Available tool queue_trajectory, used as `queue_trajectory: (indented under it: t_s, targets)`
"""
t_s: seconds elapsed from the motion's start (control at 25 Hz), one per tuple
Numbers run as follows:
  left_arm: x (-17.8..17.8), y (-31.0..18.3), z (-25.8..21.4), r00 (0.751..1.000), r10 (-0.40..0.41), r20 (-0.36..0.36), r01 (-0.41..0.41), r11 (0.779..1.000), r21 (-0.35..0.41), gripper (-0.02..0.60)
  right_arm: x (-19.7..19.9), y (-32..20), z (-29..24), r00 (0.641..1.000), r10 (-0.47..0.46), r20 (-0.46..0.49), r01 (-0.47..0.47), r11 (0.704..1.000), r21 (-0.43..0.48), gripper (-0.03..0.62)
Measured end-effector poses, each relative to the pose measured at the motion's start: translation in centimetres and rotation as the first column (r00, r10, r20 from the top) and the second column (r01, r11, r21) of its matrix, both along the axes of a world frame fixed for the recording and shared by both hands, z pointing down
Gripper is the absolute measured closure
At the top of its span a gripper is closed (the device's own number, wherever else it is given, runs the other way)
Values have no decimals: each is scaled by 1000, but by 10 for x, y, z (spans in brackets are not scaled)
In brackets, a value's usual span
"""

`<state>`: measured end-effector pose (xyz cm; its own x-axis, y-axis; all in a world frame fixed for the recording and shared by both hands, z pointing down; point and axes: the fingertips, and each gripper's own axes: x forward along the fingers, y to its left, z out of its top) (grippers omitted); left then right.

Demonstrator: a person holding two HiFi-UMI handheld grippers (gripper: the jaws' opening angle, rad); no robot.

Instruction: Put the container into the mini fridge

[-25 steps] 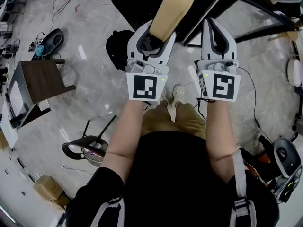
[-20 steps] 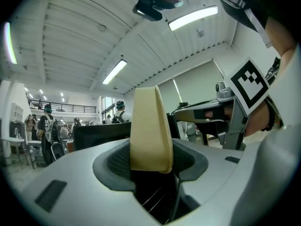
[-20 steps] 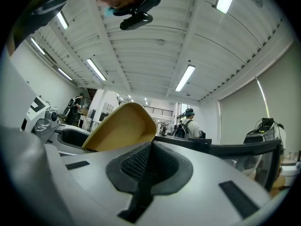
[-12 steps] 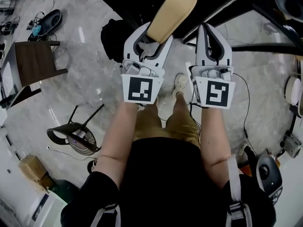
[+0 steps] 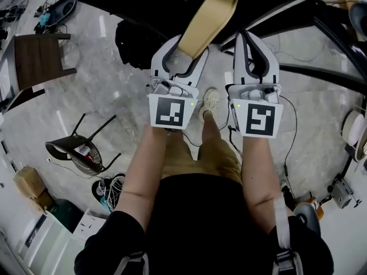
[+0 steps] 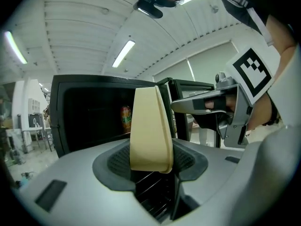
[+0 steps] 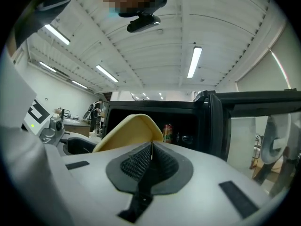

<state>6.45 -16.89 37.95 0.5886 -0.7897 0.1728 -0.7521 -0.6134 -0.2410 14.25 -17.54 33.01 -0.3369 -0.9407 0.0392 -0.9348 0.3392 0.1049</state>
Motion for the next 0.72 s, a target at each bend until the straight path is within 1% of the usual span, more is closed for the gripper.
queue_trajectory:
  t_s: [0.12,0.2,0.28,0.4,0.52,0.72]
  targets:
    - [8,-4,10,999,-33,-28,32,999,-16,357,5,-3,-2,998,-7,58,7,1000,7,559]
    - [12,-7,17,997,-61,-52,59,998,-38,357,9,-4,0,998,-23,66,23,1000,3,557]
    - [15,-10,27,994,-91,-62,86,993,-86,357,14,-6,4,997,-37,62,37,999,-6,559]
    - [18,-18,42,988,-133,-78,118,978,-171,357,18,-11,9,997,-46,59,47,999,-13,558]
    - [19,-26,54,979,-161,-123,133,969,-208,357,17,-16,17,997,-54,62,56,998,-21,558]
    - [17,-39,74,966,-186,-177,132,952,-276,357,12,-20,26,995,-66,70,69,997,-38,559]
